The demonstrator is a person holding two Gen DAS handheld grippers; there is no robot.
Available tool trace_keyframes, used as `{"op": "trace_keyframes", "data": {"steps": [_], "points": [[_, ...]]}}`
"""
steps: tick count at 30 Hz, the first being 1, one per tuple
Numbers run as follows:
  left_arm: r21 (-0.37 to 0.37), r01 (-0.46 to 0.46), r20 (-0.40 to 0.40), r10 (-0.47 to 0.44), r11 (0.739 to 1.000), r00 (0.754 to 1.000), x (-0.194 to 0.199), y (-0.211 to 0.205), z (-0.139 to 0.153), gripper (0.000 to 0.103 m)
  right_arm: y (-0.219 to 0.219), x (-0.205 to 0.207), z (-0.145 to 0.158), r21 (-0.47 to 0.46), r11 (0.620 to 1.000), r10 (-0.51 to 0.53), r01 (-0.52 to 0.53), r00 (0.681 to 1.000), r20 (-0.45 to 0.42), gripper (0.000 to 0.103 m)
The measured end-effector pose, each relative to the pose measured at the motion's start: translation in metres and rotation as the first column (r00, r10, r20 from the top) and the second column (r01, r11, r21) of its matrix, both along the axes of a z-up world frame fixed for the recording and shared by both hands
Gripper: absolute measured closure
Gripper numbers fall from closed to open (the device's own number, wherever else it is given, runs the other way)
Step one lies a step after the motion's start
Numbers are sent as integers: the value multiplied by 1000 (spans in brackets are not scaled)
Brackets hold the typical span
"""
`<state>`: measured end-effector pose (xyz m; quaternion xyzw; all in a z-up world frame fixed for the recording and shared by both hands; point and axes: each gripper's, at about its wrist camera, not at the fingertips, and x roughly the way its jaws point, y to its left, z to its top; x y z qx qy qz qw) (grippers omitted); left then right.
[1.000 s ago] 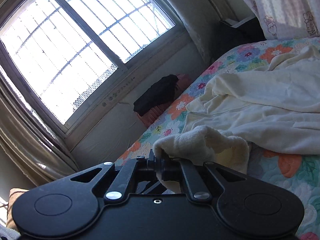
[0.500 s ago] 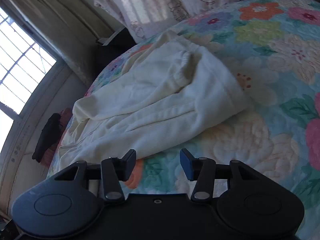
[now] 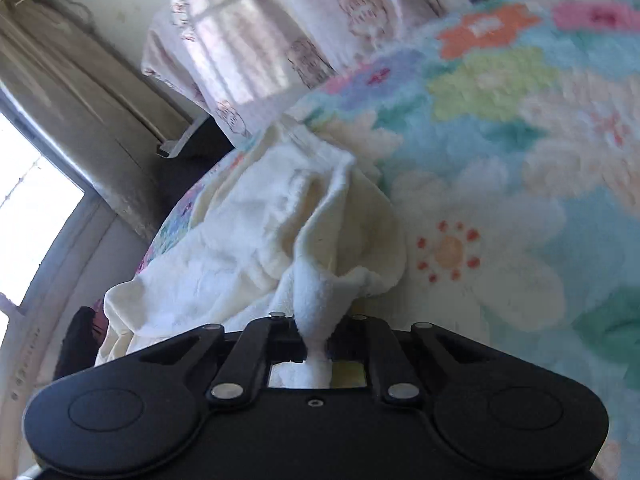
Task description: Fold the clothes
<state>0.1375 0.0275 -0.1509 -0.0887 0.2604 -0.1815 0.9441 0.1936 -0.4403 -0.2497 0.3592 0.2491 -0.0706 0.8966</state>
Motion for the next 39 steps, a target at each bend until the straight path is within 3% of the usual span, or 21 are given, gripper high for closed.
{"op": "trace_keyframes", "data": {"steps": [2, 4, 5, 8, 10, 13, 18, 20, 23, 27, 28, 29, 32, 35, 37, 39], "points": [[-74, 22, 43, -19, 997, 999, -15, 10, 28, 93, 8, -18, 47, -113, 993, 26, -17, 996, 84, 94], [-169, 69, 93, -54, 983, 994, -32, 21, 58, 93, 3, -37, 74, -227, 974, 1, 22, 995, 101, 97], [-182, 80, 108, -60, 980, 992, -39, 23, 67, 93, -2, -45, 82, -273, 961, -15, 41, 995, 94, 98], [-213, 125, 115, -102, 969, 988, -51, 25, 83, 93, -14, -44, 63, -437, 896, -113, 79, 992, -51, 98], [-208, 142, 86, -126, 968, 988, -50, 21, 79, 93, -26, -42, 29, -453, 890, -147, 51, 973, -179, 97], [-171, 152, 61, -144, 973, 988, -48, 10, 68, 93, -42, -53, -14, -365, 929, -165, 64, 953, -252, 97], [-224, 235, 103, -217, 946, 971, -50, 3, 72, 93, -37, -57, -18, -427, 903, -176, 53, 951, -254, 95], [-247, 276, 124, -253, 929, 960, -43, -2, 81, 93, -31, -61, -8, -478, 876, -211, 63, 941, -264, 78], [-280, 325, 142, -296, 903, 945, -23, -12, 92, 93, -20, -75, 12, -532, 842, -248, 89, 939, -236, 71], [-274, 340, 63, -336, 900, 940, 49, -19, 81, 91, 12, -98, 41, -578, 814, -172, 61, 975, -140, 67], [-262, 339, 35, -342, 904, 939, 69, -20, 76, 91, 24, -101, 49, -595, 802, -161, 55, 979, -126, 61], [-208, 315, -7, -323, 926, 946, 90, -21, 67, 91, 34, -101, 55, -593, 804, -142, 49, 984, -111, 52], [-61, 184, -127, -191, 981, 973, 148, -18, 22, 90, 69, -91, 68, -484, 868, 94, -111, 994, -59, 47], [97, 21, -179, -3, 995, 984, 180, -10, -27, 89, 106, -63, 60, -408, 851, 334, -331, 940, -65, 47], [127, -66, -130, 83, 990, 988, 182, 4, -54, 78, 134, -46, 51, -403, 802, 441, -441, 892, -98, 47], [131, -137, -78, 148, 982, 986, 182, 18, -69, 57, 161, -31, 42, -399, 751, 523, -526, 843, -127, 47]]}}
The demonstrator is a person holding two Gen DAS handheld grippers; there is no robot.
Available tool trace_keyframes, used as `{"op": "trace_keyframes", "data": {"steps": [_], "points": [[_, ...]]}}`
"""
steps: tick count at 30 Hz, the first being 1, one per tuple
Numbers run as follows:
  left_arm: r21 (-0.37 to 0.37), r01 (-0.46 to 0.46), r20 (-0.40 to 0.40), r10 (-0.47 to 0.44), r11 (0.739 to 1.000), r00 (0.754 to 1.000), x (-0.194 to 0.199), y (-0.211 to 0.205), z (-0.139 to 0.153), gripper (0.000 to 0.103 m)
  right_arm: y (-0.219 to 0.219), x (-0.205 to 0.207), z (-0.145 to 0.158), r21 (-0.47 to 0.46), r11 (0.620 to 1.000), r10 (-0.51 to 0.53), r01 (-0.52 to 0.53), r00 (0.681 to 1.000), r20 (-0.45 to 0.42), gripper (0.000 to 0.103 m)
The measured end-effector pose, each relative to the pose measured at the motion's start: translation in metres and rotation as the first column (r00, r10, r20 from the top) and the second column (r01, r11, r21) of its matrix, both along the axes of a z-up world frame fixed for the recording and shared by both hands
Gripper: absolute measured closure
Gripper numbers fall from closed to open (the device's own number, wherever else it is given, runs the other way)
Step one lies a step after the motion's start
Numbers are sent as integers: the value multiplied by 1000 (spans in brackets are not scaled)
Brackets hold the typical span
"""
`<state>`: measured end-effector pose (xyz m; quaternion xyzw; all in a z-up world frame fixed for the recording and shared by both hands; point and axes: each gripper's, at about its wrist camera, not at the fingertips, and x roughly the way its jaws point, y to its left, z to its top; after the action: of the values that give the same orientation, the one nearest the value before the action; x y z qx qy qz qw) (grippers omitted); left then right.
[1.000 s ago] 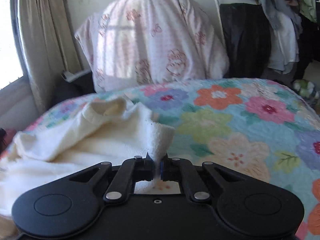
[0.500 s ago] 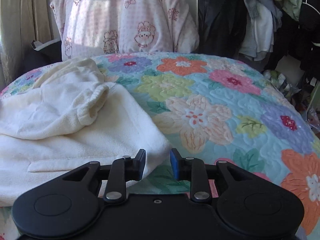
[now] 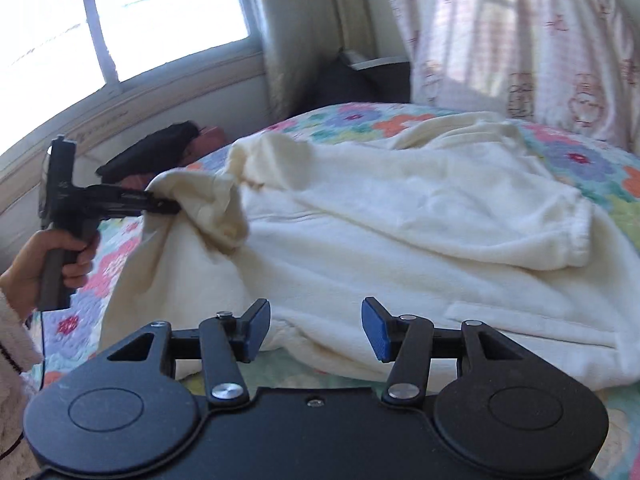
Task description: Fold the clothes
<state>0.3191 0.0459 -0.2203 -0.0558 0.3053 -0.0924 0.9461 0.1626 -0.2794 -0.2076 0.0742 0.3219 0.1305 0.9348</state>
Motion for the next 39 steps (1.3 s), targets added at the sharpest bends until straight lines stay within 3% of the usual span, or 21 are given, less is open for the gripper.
{"op": "trace_keyframes", "data": {"steps": [3, 6, 8, 9, 11, 14, 15, 16, 17, 19, 21, 24, 27, 29, 30, 32, 34, 36, 39], "points": [[-102, 18, 44, -13, 995, 999, 3, 18, 17, 57, 31, 13, -8, 20, 996, 93, -92, 995, -27, 47], [-244, 68, 146, -32, 967, 989, -2, 26, 40, 56, 56, 21, -6, 6, 989, 149, -148, 989, -24, 46], [-280, 35, 106, -5, 959, 994, 4, 29, 36, 53, 70, 28, -5, -33, 985, 171, -172, 985, -20, 37], [-296, 11, 85, 15, 955, 996, 8, 31, 33, 53, 75, 33, -5, -61, 982, 177, -178, 984, -19, 35], [-290, -172, 29, 188, 942, 982, 13, 47, 19, 51, 80, 45, -12, -88, 982, 163, -167, 985, -48, 34], [-376, -333, -60, 336, 865, 940, 22, 90, 2, 46, 79, 62, -25, -41, 985, 162, -168, 980, -120, 34], [-395, -358, -90, 352, 846, 932, 24, 100, 1, 46, 78, 62, -28, -8, 983, 181, -183, 974, -134, 33], [-401, -357, -98, 348, 844, 932, 26, 107, 2, 46, 78, 63, -30, 26, 979, 202, -200, 968, -148, 39], [-395, -327, -80, 322, 859, 943, 26, 108, 5, 46, 79, 60, -32, 65, 970, 243, -236, 957, -156, 55], [-375, -271, -77, 261, 886, 962, 28, 104, 10, 46, 80, 51, -34, 118, 946, 318, -300, 930, -184, 75], [-350, -218, -102, 194, 911, 976, 28, 96, 13, 46, 83, 41, -37, 121, 930, 367, -348, 907, -207, 84], [-283, -168, -195, 114, 944, 974, 5, 80, 9, 46, 89, 29, -40, 70, 927, 373, -368, 896, -241, 92], [-233, -100, -240, 42, 967, 970, -28, 68, 4, 45, 94, 19, -42, 17, 928, 361, -371, 891, -275, 91], [-215, -45, -255, -12, 976, 967, -48, 64, 0, 41, 90, 13, -29, 37, 933, 357, -357, 912, -204, 87], [-207, -26, -267, -31, 978, 963, -56, 62, -2, 38, 87, 17, -22, 49, 941, 338, -335, 926, -168, 83], [-197, 13, -296, -72, 980, 952, -71, 59, -7, 30, 80, 25, -11, 56, 955, 296, -291, 949, -105, 63], [-258, 36, -404, -142, 965, 904, -76, 56, -27, 15, 73, 36, -6, 38, 966, 260, -257, 963, -78, 53], [-334, -2, -502, -177, 943, 846, -76, 56, -53, 13, 67, 50, -12, 23, 971, 238, -237, 966, -99, 48], [-352, 21, -441, -186, 936, 878, -76, 52, -50, 13, 63, 66, -31, 41, 974, 225, -222, 962, -153, 47]]}}
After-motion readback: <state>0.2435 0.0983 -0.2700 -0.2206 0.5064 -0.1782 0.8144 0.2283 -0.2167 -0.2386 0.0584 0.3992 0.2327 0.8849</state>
